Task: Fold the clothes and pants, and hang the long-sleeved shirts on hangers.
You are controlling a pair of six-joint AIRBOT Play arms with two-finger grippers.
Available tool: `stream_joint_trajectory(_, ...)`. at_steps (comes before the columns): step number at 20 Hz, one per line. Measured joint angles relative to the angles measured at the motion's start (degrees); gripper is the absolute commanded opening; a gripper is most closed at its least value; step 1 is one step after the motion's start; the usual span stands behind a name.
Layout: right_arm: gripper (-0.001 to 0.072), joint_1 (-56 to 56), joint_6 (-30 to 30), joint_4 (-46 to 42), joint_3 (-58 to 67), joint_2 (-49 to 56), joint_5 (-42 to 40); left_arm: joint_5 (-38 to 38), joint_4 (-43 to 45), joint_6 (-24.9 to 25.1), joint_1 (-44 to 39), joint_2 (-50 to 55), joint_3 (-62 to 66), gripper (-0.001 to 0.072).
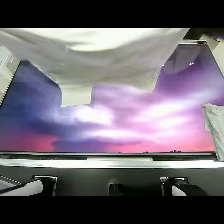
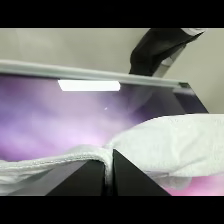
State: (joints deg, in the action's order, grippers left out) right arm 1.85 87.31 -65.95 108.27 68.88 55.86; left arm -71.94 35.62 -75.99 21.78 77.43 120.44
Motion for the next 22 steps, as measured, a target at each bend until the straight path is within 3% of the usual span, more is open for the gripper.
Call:
stream_joint_trajectory(7,0.0036,-0.1,2.4,-2.4,8.7,-14.8,14.4,-0.5,11.9,-7.3,8.7,-26.5,-4.5,0.0014)
stream_joint_trajectory(11,0.0036,-0.1,4.4,-6.8,9.4,-16.8,17.7,-0.6,15.0,-8.5,10.4,-29.7,-5.3,0.0014)
stream_joint_trajectory(16,0.0037,-0.1,4.7,-8.9,9.5,-5.7,18.9,-1.0,9.1,-6.4,8.1,-17.2,-5.7,0.0014)
stream_joint_trajectory(22,0.0037,-0.2,3.0,-5.0,9.0,18.9,17.3,-1.0,7.6,0.3,-4.3,13.4,-6.8,0.0014)
